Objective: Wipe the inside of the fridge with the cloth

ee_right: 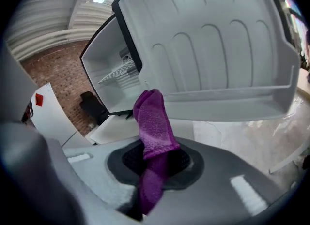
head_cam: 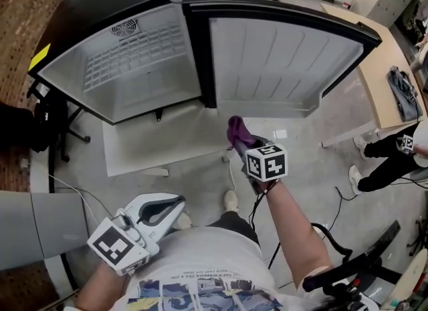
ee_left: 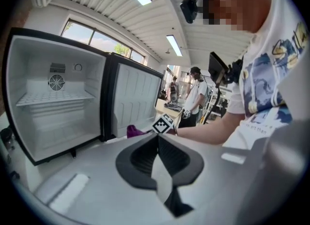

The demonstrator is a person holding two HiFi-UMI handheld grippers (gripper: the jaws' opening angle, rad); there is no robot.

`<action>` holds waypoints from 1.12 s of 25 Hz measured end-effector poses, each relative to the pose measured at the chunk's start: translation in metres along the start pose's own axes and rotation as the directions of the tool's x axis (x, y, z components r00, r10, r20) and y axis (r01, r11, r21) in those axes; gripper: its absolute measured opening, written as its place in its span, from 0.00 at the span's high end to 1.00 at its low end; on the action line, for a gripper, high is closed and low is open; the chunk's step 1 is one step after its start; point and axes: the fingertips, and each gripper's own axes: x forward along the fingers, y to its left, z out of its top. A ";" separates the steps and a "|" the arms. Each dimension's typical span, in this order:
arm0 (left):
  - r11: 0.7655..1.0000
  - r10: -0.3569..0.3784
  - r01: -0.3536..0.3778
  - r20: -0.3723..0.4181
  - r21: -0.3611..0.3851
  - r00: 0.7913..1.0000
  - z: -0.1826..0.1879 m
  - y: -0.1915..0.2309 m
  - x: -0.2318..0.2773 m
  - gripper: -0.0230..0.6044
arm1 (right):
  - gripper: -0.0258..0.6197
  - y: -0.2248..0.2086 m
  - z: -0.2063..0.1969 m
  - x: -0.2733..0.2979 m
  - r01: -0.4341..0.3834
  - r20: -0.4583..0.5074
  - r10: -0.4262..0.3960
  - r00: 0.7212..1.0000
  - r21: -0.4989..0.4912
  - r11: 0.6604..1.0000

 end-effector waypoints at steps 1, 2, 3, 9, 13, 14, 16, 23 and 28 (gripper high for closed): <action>1.000 0.007 -0.007 0.003 -0.012 1.000 -0.001 0.002 -0.003 0.95 | 0.88 0.008 -0.001 0.008 -0.033 -0.017 0.033 0.999 0.018 0.999; 1.000 0.011 -0.011 0.005 -0.015 1.000 -0.002 0.003 -0.006 0.95 | 0.88 0.014 -0.002 0.015 -0.058 -0.030 0.059 0.998 0.039 0.998; 1.000 0.016 -0.016 0.004 -0.011 1.000 -0.004 0.005 -0.009 0.95 | 0.88 0.017 -0.003 0.021 -0.076 -0.040 0.079 0.996 0.063 0.995; 0.997 0.067 -0.068 -0.007 -0.046 0.998 -0.009 0.008 -0.021 0.95 | 0.88 0.008 0.003 0.049 -0.132 -0.055 0.150 0.987 0.243 0.961; 0.995 0.084 -0.084 -0.017 -0.054 0.996 -0.015 0.015 -0.023 0.95 | 0.88 -0.005 0.018 0.060 -0.139 -0.044 0.159 0.986 0.294 0.946; 0.995 0.084 -0.085 -0.018 -0.049 0.996 -0.015 0.016 -0.021 0.95 | 0.88 -0.007 0.021 0.062 -0.140 -0.046 0.161 0.986 0.296 0.945; 0.996 0.079 -0.079 -0.019 -0.038 0.997 -0.012 0.016 -0.017 0.95 | 0.88 -0.009 0.025 0.065 -0.156 -0.046 0.179 0.983 0.313 0.937; 0.997 0.064 -0.065 -0.020 -0.029 0.998 0.000 0.010 0.006 0.95 | 0.88 -0.020 0.032 0.060 -0.197 -0.027 0.222 0.975 0.365 0.910; 0.999 0.039 -0.040 -0.029 -0.018 0.999 0.008 0.005 0.025 0.95 | 0.88 -0.039 0.033 0.052 -0.198 -0.021 0.223 0.975 0.381 0.903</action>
